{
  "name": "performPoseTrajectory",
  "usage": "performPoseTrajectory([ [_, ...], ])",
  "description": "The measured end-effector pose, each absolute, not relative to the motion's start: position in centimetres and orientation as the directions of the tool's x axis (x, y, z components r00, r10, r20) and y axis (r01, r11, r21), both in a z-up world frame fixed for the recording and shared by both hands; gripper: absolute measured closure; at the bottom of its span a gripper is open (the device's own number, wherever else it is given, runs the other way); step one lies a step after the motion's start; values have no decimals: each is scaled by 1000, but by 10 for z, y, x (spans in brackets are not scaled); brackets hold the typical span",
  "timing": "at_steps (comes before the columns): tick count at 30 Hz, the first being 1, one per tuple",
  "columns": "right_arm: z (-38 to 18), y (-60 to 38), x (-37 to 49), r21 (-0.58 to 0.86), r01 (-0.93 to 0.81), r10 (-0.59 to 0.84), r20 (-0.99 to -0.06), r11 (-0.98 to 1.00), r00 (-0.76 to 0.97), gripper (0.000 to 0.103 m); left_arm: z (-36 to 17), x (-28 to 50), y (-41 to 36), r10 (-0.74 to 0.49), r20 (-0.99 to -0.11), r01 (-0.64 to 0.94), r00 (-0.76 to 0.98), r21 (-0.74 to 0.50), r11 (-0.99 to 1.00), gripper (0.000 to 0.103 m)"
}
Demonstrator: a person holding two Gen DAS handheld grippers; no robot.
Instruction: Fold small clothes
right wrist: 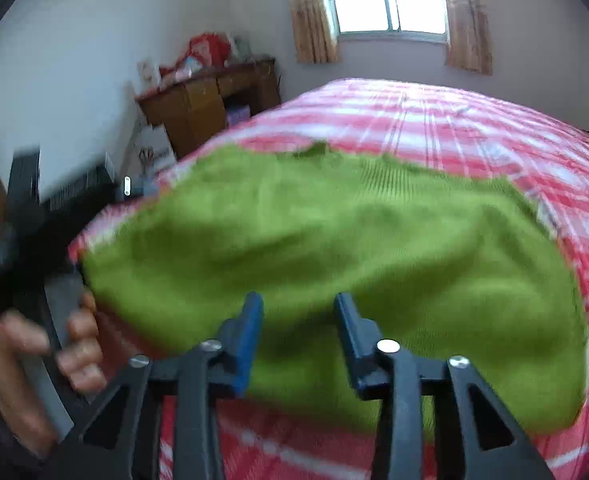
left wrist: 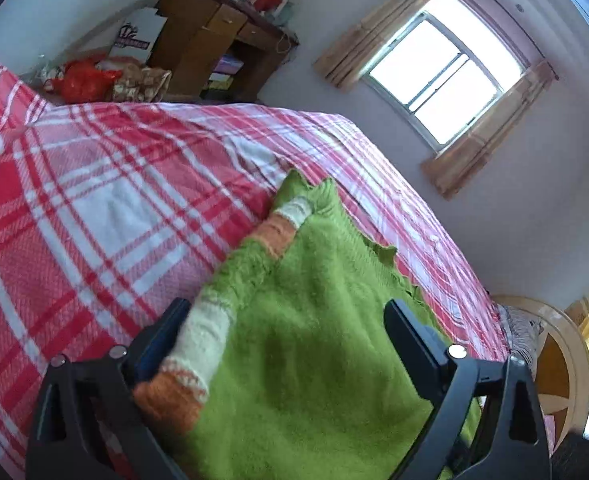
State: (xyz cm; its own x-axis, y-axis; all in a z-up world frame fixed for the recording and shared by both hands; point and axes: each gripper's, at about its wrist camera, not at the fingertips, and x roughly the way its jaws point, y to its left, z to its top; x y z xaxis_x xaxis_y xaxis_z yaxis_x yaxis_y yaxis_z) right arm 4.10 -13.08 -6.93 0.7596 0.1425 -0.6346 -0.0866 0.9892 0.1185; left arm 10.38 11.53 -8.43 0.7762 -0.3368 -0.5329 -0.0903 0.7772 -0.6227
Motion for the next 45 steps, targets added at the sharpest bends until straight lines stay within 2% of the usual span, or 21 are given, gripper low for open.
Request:
performPoseTrajectory([
  [4,-57,-132,73,144,-59,135,-605,988,784,66,-87,104,114,-341,-518,-89,785,-638,765,9],
  [8,-94,-121,99,151,-77,161,-692,986,703,65,-88,100,104,-322,-517,-80,793,-612,786,10],
  [9,-91,-118,96,130,-81,148,-677,988,721,65,-87,102,103,-326,-516,-73,792,-610,789,19],
  [10,-89,-115,94,112,-84,138,-677,990,723,65,-87,104,102,-340,-516,-63,787,-615,786,34],
  [11,-90,-114,94,106,-83,133,-677,991,724,65,-87,108,103,-340,-525,-76,780,-619,782,40],
  [13,-90,-116,93,122,-83,144,-671,989,728,65,-88,111,106,-353,-523,-79,776,-636,767,66],
  [14,-91,-118,93,135,-83,153,-669,987,727,65,-87,113,107,-359,-524,-76,772,-638,767,72],
  [16,-91,-122,94,162,-85,172,-662,983,729,65,-82,116,104,-354,-525,-56,774,-614,787,77],
  [23,-93,-130,89,229,-81,213,-640,970,738,65,-46,113,59,-265,-527,30,808,-412,911,82],
  [28,-90,-150,80,364,-71,290,-594,929,750,65,-30,109,8,-307,-505,185,807,-278,943,84],
  [34,-84,-200,54,448,10,275,-565,894,778,65,-42,102,-39,-349,-567,306,746,-174,936,84],
  [38,-82,-228,50,496,59,275,-572,866,773,65,-55,91,-70,-299,-606,352,737,-34,936,85],
  [40,-81,-244,57,548,71,306,-566,834,766,60,-53,92,-69,-298,-606,352,738,-32,936,85],
  [42,-80,-259,70,649,57,394,-528,759,752,32,-52,94,-62,-315,-605,352,731,-61,934,85],
  [43,-78,-266,81,709,40,454,-492,704,743,27,-51,94,-60,-320,-601,352,732,-68,933,85],
  [45,-74,-268,102,770,-9,537,-437,638,722,27,-53,90,-59,-328,-593,354,735,-77,932,85],
])
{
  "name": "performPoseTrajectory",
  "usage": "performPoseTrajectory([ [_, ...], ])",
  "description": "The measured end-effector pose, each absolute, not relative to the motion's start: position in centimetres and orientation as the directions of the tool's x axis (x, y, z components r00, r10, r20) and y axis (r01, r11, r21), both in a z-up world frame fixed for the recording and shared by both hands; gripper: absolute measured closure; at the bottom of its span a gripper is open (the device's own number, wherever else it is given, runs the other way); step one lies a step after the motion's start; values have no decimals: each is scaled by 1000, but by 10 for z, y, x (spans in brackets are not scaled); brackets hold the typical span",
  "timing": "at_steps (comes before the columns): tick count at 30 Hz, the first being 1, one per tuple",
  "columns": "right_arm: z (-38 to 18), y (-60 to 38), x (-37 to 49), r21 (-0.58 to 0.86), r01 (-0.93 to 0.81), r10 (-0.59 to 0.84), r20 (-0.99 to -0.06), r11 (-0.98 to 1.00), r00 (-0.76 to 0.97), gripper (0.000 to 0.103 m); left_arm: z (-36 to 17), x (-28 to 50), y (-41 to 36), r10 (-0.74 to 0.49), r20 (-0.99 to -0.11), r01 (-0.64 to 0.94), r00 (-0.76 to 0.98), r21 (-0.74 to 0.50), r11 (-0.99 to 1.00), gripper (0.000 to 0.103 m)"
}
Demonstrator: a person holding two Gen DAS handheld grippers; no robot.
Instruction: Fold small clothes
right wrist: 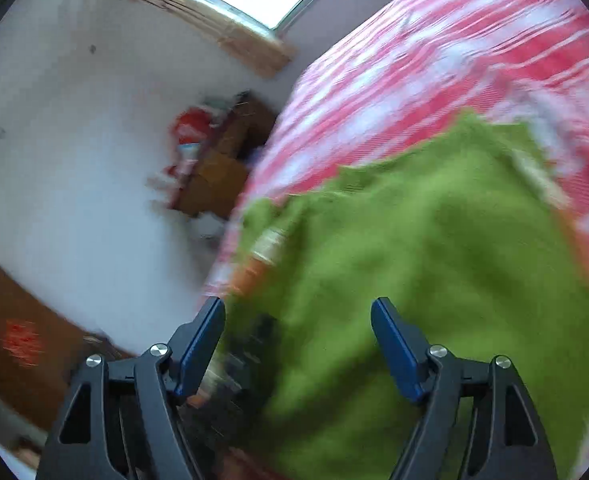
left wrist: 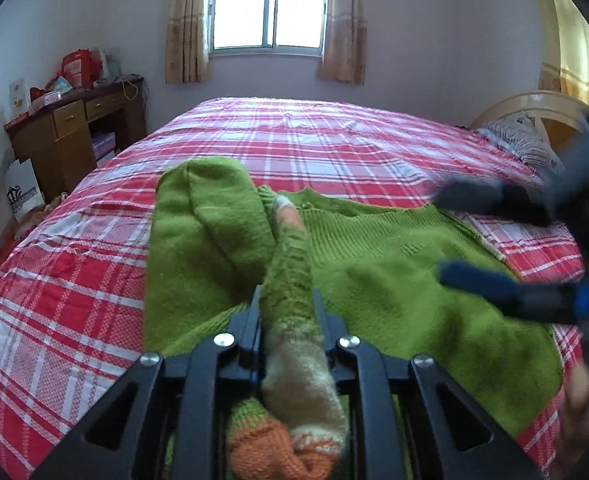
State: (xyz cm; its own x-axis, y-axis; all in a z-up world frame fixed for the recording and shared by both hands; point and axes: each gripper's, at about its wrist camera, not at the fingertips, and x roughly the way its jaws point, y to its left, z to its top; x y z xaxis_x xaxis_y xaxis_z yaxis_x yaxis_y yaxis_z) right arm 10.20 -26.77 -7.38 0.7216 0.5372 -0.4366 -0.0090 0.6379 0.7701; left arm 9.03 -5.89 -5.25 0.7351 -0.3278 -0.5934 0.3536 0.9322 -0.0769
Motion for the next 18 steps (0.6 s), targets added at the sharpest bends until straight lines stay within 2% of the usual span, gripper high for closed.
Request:
performPoseTrajectory([
  [2,-70,-258,136,782,-49,603,-437,621,667,27,-53,90,-57,-336,-589,353,735,-91,931,85],
  [6,-78,-226,197,750,-61,650,-526,659,549,27,-54,90,-60,-339,-586,354,736,-95,931,85],
  [10,-76,-185,246,614,-136,602,-666,778,440,27,-54,90,-61,-351,-584,358,732,-109,927,85],
  [11,-75,-178,252,570,-149,573,-702,808,423,30,-54,91,-60,-350,-584,358,732,-107,928,85],
  [12,-75,-170,256,519,-160,534,-736,840,416,52,-54,91,-61,-345,-585,357,734,-100,929,84],
  [14,-69,-159,260,420,-199,464,-779,886,422,79,-53,91,-63,-336,-586,355,737,-88,931,84],
  [16,-60,-158,257,368,-239,438,-773,899,459,87,-52,89,-65,-333,-583,355,741,-80,931,84],
  [18,-55,-162,248,360,-257,442,-754,897,485,90,-47,84,-67,-334,-567,367,753,-61,928,84],
])
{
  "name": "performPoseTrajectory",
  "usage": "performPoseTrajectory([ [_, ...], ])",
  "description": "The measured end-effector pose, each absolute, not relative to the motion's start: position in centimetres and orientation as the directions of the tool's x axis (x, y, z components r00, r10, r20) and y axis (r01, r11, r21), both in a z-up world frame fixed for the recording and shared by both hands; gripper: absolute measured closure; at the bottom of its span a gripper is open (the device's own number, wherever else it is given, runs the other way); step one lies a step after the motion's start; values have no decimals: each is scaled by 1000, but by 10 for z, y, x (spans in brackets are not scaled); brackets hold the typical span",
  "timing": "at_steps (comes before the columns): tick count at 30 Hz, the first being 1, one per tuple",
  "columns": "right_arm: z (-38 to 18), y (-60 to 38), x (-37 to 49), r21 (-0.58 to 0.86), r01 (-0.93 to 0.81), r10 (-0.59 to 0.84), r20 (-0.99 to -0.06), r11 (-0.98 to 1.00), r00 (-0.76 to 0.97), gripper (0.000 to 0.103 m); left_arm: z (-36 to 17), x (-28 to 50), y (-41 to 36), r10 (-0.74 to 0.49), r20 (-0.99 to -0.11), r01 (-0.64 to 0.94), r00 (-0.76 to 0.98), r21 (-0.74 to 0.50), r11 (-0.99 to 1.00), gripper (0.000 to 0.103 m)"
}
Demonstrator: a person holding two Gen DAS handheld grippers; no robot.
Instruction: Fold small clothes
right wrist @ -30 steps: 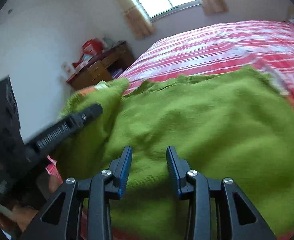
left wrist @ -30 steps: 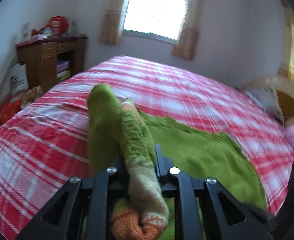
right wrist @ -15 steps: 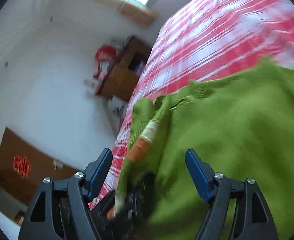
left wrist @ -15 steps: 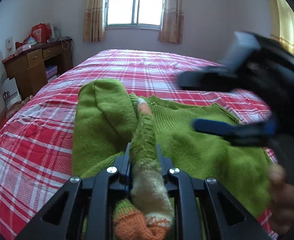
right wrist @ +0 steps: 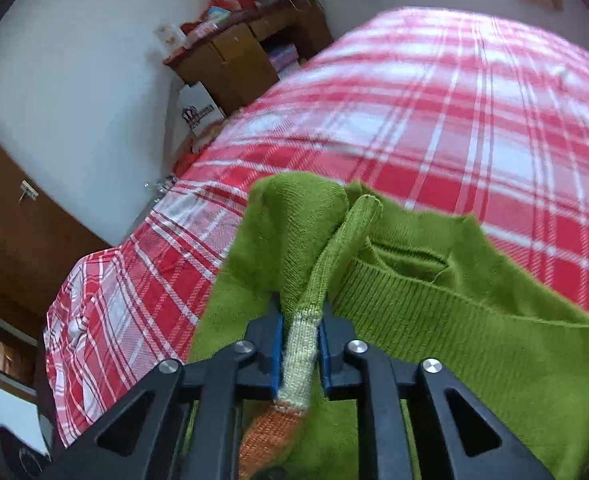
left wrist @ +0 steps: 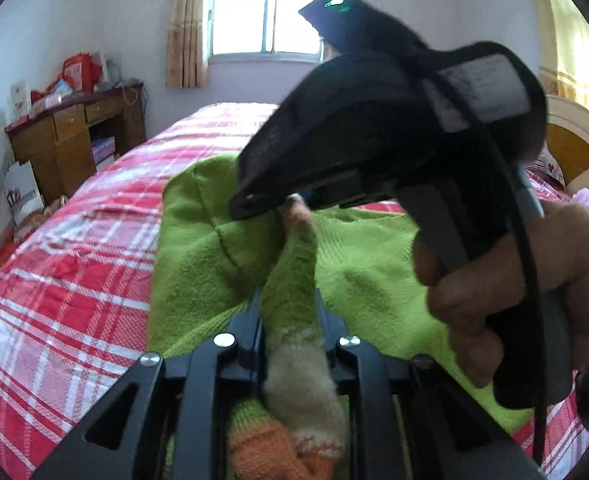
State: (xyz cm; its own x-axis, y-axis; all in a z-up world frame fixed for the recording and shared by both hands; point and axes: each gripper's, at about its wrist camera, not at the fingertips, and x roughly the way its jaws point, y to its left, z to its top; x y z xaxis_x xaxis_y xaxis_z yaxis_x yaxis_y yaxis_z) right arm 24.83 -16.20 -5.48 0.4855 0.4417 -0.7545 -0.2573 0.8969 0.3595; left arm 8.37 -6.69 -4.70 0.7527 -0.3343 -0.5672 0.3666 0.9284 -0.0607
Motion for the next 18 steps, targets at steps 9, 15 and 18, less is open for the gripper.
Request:
performPoseTrajectory([
  [9,-27,-230,206,477,-234,517,-642,847,565,90,-19,55,-107,-404,-536,452,741,-47,891,85],
  [15,-35,-284,183,505,-164,496,-642,847,584,90,-25,43,-154,-443,-556,530,704,-5,848,89],
  [18,-49,-313,172,516,-110,476,-660,849,582,90,-33,37,-180,-484,-584,585,652,-19,811,98],
])
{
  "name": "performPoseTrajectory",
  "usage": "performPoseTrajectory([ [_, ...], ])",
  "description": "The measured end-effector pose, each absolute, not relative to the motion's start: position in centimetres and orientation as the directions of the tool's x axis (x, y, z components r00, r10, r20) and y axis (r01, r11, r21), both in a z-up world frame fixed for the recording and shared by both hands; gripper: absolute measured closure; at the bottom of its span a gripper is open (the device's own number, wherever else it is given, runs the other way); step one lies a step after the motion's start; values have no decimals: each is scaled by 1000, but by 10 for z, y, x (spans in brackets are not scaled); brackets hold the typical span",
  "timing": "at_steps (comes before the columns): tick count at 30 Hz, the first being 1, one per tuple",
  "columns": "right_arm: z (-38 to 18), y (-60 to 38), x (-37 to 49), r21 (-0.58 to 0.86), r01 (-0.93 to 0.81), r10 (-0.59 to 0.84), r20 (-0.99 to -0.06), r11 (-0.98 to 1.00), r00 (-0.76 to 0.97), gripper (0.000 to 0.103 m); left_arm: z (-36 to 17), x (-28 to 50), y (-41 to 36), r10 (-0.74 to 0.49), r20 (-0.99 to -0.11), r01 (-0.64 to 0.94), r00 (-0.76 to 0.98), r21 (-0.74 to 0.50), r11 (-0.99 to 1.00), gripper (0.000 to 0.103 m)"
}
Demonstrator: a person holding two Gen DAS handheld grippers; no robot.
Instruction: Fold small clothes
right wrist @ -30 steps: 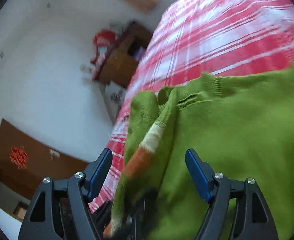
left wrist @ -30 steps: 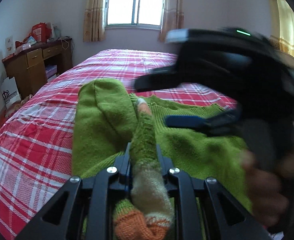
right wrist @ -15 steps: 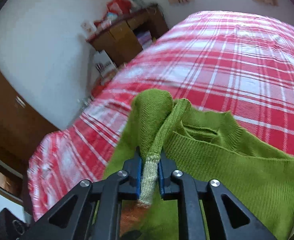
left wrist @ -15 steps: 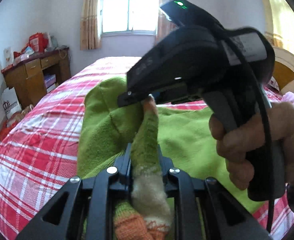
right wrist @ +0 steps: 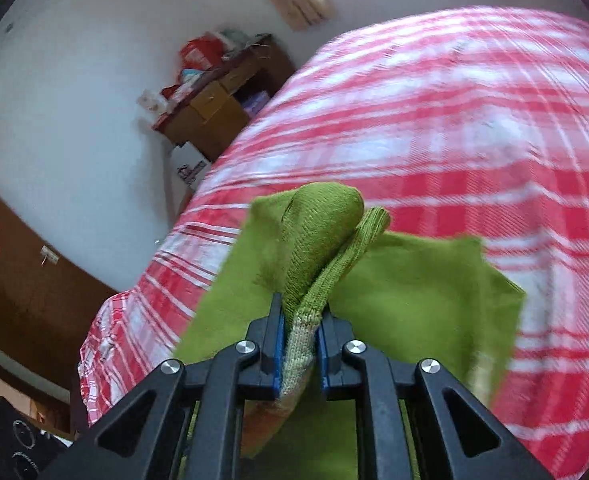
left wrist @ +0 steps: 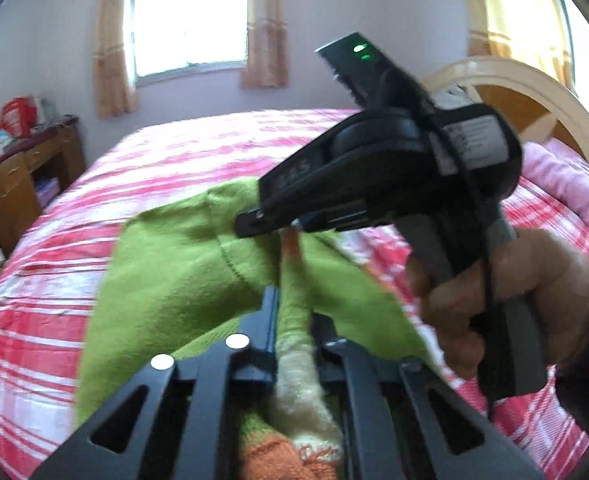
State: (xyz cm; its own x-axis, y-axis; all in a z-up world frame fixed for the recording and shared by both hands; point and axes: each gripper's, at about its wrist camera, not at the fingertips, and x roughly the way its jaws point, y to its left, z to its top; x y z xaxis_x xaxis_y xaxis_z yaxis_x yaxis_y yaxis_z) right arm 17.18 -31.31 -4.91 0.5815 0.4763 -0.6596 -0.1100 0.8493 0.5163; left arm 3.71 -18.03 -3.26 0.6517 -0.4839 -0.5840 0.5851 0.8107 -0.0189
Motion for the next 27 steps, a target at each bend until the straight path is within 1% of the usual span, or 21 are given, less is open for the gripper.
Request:
performPoseTrajectory([
  [4,-69,-349,156,547,-50,465,-656,835,595,90,-45,29,-212,-498,-608,634,619,12,773,98],
  [6,-75,-366,149,556,-23,454,-653,831,606,90,-52,29,-222,-503,-628,646,593,-2,764,98],
  [8,-82,-376,144,556,-9,446,-656,831,609,90,-52,24,-224,-513,-629,655,584,-8,755,97],
  [10,-88,-380,142,560,-7,447,-654,828,610,90,-50,20,-219,-535,-633,670,560,-33,741,95],
  [12,-92,-382,142,582,-11,463,-635,813,618,90,-45,11,-209,-581,-640,698,503,-96,710,92],
  [13,-95,-384,142,594,-15,474,-626,804,619,90,-44,6,-204,-594,-639,710,488,-106,697,86],
  [14,-98,-386,141,612,-17,488,-613,791,622,88,-42,-2,-194,-610,-635,728,474,-107,677,83],
  [15,-99,-389,140,628,-11,496,-603,778,625,83,-40,-10,-183,-625,-628,745,464,-105,659,75],
  [16,-99,-396,134,645,9,495,-595,764,634,81,-37,-20,-168,-637,-617,758,461,-99,645,63],
  [18,-93,-403,120,642,44,463,-597,766,656,78,-33,-28,-140,-657,-592,766,467,-100,635,51],
  [20,-76,-401,96,523,105,318,-652,846,688,77,-27,-38,-108,-670,-561,758,486,-110,643,43],
  [21,-69,-398,84,485,105,282,-657,868,699,77,-26,-34,-96,-664,-551,745,505,-110,658,36],
  [22,-58,-392,66,489,75,294,-632,869,717,77,-23,-33,-83,-655,-541,728,527,-110,676,32],
  [24,-45,-381,44,518,26,334,-590,855,735,77,-22,-25,-56,-627,-531,676,570,-132,725,28],
  [25,-35,-369,30,513,-10,349,-568,858,745,77,-24,-19,-45,-614,-537,650,579,-151,745,27],
  [26,-29,-360,23,504,-36,356,-555,863,752,73,-25,-13,-38,-594,-548,618,588,-170,768,27],
  [27,-25,-351,17,498,-62,366,-542,865,756,60,-26,-6,-29,-568,-564,580,600,-182,794,27],
])
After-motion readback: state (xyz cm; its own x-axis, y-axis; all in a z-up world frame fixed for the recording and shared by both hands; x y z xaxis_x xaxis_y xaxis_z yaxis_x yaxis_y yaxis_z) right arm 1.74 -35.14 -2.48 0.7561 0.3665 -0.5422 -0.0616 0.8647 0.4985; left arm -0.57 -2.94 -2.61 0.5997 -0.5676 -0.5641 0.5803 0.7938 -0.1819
